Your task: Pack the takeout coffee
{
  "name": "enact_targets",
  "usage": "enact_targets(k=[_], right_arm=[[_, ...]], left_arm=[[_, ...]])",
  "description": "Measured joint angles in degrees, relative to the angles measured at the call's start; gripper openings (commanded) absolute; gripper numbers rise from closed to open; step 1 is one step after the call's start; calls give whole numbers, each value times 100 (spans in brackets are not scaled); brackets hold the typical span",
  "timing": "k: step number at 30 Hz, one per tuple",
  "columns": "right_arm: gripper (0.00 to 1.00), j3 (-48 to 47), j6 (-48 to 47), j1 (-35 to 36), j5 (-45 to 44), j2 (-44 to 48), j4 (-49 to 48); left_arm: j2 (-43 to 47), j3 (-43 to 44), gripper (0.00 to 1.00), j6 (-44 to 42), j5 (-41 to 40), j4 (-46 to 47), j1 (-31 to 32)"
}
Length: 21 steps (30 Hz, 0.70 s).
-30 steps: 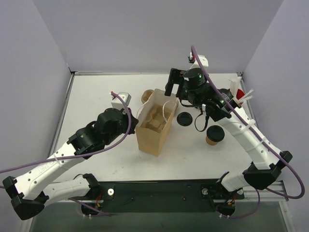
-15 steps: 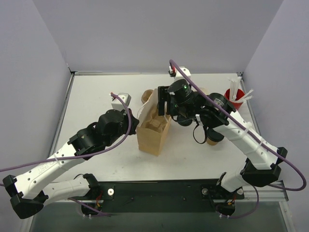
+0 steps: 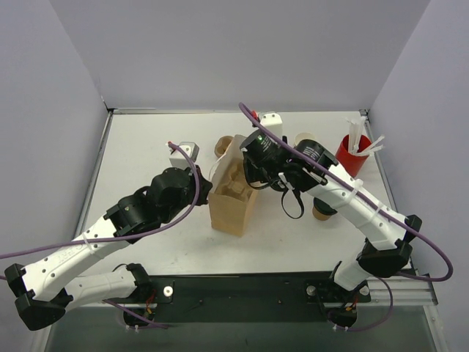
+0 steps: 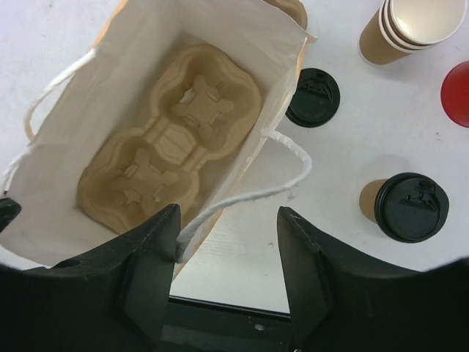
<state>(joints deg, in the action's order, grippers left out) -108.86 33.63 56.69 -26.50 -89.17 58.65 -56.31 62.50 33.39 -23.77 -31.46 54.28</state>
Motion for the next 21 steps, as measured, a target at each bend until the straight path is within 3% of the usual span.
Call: enact_targets(k=[6,11,17,21], right_arm=[[57,457,24,-35,153,57,-63],[44,658,83,-109,326,55,-166],[43,944,83,-273,516,48,-367],[33,970,55,-315,605,-17,-498]], left_arm=[[0,0,0,94,-72,-2,2],[4,0,0,164,-72,-4,4],[44,0,0,197,-68,-4,7],[44,0,1,197,-66,-7,7]])
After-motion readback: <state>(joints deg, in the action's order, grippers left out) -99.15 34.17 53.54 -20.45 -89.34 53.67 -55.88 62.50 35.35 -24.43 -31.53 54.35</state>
